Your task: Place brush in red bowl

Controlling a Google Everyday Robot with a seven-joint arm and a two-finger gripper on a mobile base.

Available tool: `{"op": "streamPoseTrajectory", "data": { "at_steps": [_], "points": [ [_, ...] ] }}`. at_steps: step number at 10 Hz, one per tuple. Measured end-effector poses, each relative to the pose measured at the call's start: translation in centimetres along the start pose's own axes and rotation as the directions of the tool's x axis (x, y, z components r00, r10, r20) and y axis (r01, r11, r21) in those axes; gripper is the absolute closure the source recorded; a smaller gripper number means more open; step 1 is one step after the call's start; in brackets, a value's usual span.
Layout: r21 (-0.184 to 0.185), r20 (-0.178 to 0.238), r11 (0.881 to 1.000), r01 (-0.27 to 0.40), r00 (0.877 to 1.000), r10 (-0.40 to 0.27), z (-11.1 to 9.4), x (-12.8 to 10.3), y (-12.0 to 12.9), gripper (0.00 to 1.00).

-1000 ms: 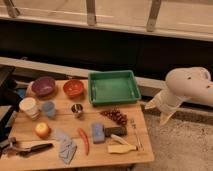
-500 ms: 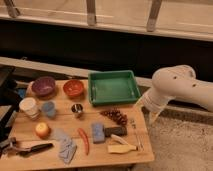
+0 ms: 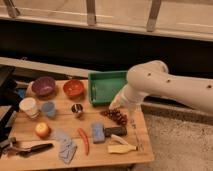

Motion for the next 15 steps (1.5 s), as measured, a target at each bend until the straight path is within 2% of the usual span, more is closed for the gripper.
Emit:
{"op": "streamPoseTrajectory", "data": {
  "at_steps": [5,6,7,10,11,13,15],
  "points": [
    [0.009,-0.001,1.0,0.013,1.0,-0.013,0.1,-0.1,0.2,0.35],
    [0.013,-0.001,0.999,0.033,0.999,-0.032,0.2,-0.3,0.6,0.35],
    [0.016,-0.003,0.998,0.062,0.998,-0.062,0.5,-0.4,1.6,0.35],
    [0.018,-0.018,0.985,0.171,0.985,-0.171,2.5,-0.8,7.5,0.35],
    [0.01,-0.026,0.976,0.219,0.975,-0.219,3.5,-0.7,10.5,0.35],
    [-0.009,-0.032,0.959,0.282,0.959,-0.282,4.6,-0.5,14.1,0.35],
    [-0.057,-0.041,0.923,0.38,0.923,-0.382,5.8,0.6,19.1,0.35]
  ]
}}
